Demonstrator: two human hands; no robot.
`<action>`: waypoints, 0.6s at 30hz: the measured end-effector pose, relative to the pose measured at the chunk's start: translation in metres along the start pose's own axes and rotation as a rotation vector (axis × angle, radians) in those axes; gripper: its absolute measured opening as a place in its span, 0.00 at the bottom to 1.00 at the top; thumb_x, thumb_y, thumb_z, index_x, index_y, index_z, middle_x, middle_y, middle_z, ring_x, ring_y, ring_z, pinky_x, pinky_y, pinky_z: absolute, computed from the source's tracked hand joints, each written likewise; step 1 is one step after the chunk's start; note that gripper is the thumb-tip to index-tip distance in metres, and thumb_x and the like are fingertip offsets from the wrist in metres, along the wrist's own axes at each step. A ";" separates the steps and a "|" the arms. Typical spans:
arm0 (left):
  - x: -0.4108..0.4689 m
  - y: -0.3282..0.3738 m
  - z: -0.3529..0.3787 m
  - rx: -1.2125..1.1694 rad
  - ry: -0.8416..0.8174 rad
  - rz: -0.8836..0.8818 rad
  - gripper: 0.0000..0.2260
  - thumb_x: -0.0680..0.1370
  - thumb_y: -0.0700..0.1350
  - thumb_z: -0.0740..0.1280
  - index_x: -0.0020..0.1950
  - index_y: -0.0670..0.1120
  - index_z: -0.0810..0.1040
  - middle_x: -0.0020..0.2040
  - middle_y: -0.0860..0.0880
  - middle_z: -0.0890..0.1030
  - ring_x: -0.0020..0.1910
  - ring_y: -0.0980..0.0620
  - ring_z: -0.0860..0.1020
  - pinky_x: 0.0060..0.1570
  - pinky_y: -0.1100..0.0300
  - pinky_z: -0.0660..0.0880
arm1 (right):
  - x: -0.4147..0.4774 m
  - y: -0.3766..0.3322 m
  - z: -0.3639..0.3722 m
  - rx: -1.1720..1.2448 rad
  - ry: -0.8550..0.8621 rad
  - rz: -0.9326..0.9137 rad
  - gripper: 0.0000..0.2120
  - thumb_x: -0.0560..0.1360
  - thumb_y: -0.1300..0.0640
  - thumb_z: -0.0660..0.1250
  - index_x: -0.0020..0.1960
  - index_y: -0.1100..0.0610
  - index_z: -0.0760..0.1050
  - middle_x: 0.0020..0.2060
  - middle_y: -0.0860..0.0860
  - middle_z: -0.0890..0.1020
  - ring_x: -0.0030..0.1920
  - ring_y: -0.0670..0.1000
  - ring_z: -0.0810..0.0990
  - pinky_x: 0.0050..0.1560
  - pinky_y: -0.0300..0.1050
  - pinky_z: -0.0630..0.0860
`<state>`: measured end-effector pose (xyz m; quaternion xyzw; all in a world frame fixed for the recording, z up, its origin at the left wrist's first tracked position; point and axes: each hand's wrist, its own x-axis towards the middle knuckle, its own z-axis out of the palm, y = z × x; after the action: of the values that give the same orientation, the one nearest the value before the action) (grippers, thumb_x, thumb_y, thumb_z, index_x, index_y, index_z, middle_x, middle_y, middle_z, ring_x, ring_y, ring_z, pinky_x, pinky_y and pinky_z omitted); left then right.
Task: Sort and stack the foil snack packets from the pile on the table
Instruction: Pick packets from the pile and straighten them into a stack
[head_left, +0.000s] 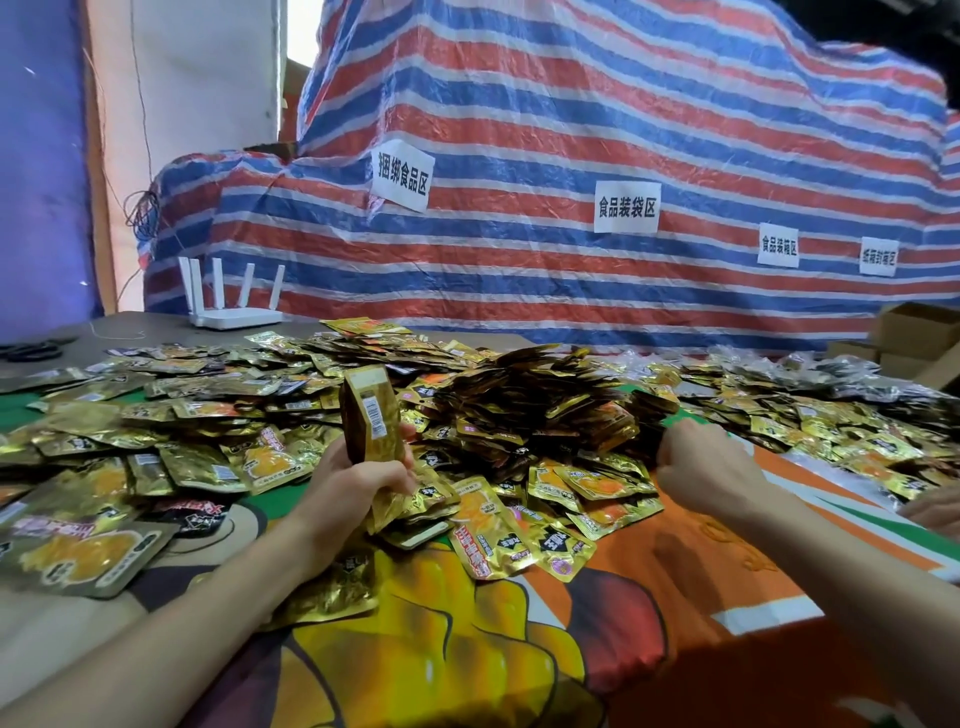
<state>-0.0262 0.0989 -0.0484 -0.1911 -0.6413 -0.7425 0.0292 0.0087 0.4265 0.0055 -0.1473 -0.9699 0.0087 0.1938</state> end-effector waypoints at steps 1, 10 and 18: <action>0.000 0.000 -0.001 -0.021 0.000 0.002 0.22 0.59 0.36 0.69 0.53 0.42 0.81 0.39 0.45 0.80 0.44 0.44 0.82 0.51 0.51 0.76 | 0.002 -0.009 -0.002 0.099 -0.016 -0.046 0.06 0.72 0.65 0.65 0.39 0.57 0.78 0.35 0.53 0.80 0.36 0.53 0.77 0.32 0.41 0.69; 0.004 0.010 -0.010 -0.250 0.062 -0.161 0.22 0.65 0.35 0.66 0.59 0.36 0.80 0.54 0.39 0.85 0.39 0.50 0.84 0.32 0.58 0.80 | 0.000 -0.141 0.009 1.141 -0.269 -0.283 0.06 0.74 0.61 0.75 0.49 0.53 0.83 0.39 0.49 0.87 0.35 0.42 0.83 0.33 0.35 0.76; 0.007 0.011 -0.020 -0.247 0.108 -0.317 0.10 0.58 0.40 0.70 0.37 0.42 0.86 0.42 0.40 0.83 0.39 0.42 0.81 0.44 0.51 0.78 | 0.000 -0.201 0.039 1.368 -0.176 -0.335 0.04 0.70 0.63 0.77 0.44 0.57 0.84 0.36 0.51 0.87 0.38 0.47 0.86 0.35 0.36 0.78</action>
<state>-0.0348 0.0787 -0.0374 -0.0496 -0.5649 -0.8200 -0.0773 -0.0629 0.2364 -0.0157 0.1598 -0.7684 0.5980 0.1626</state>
